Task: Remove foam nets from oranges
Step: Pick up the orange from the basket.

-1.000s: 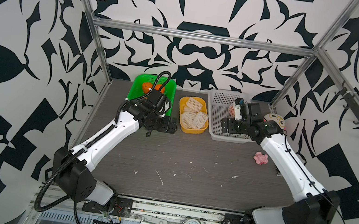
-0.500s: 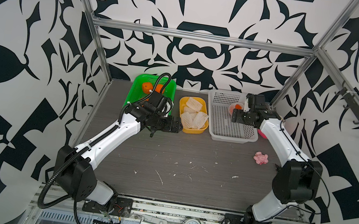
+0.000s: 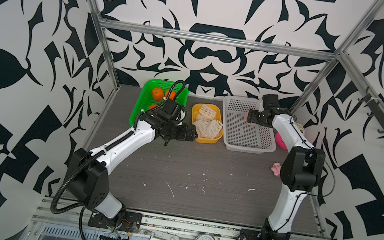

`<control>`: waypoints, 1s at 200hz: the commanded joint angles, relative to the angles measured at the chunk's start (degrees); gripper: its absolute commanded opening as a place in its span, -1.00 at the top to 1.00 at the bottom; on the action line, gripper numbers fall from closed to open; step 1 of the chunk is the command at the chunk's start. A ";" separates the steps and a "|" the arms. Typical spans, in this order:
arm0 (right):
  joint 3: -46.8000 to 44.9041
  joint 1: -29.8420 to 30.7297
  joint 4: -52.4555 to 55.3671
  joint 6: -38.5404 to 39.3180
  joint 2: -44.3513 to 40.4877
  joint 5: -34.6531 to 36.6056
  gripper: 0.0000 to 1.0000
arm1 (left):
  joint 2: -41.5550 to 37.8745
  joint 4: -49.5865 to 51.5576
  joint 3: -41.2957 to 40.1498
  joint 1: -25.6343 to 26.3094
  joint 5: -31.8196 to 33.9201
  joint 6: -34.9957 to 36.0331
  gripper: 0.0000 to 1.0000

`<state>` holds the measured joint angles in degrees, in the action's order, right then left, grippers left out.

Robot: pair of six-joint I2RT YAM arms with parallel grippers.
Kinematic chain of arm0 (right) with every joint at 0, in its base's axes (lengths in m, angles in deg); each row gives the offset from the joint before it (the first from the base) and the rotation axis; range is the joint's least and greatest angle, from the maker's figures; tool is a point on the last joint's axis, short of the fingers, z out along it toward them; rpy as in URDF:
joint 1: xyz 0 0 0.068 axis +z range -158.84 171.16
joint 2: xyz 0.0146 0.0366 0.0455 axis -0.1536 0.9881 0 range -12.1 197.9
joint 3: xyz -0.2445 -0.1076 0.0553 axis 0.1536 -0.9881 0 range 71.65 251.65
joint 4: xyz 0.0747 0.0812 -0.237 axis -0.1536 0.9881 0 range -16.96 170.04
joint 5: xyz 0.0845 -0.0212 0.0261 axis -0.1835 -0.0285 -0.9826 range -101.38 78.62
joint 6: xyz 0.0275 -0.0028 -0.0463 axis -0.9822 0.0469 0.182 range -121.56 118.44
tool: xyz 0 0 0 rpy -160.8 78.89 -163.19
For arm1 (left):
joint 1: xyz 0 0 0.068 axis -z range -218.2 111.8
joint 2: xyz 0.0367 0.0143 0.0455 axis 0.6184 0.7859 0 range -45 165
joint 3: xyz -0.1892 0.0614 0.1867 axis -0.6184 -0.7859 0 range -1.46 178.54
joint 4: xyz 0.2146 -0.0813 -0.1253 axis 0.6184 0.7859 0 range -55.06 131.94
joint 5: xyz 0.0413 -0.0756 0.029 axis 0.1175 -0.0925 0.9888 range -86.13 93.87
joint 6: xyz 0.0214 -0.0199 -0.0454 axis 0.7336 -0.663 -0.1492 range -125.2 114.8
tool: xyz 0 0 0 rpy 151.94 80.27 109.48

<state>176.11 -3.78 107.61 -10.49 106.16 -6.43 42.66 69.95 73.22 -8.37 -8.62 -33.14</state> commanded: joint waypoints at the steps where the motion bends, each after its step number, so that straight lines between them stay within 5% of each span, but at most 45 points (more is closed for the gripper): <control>1: 5.56 -0.34 2.17 0.73 1.39 1.80 -0.75 | 1.93 -0.66 1.72 0.02 0.69 -0.70 -1.00; 200: 31.97 -0.95 7.27 1.84 25.91 4.29 -0.88 | 7.80 -1.72 3.46 -0.02 -1.81 -1.34 -0.99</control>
<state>204.94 -4.39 113.43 -8.63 131.64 -2.34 49.89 68.29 74.94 -8.37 -9.56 -33.97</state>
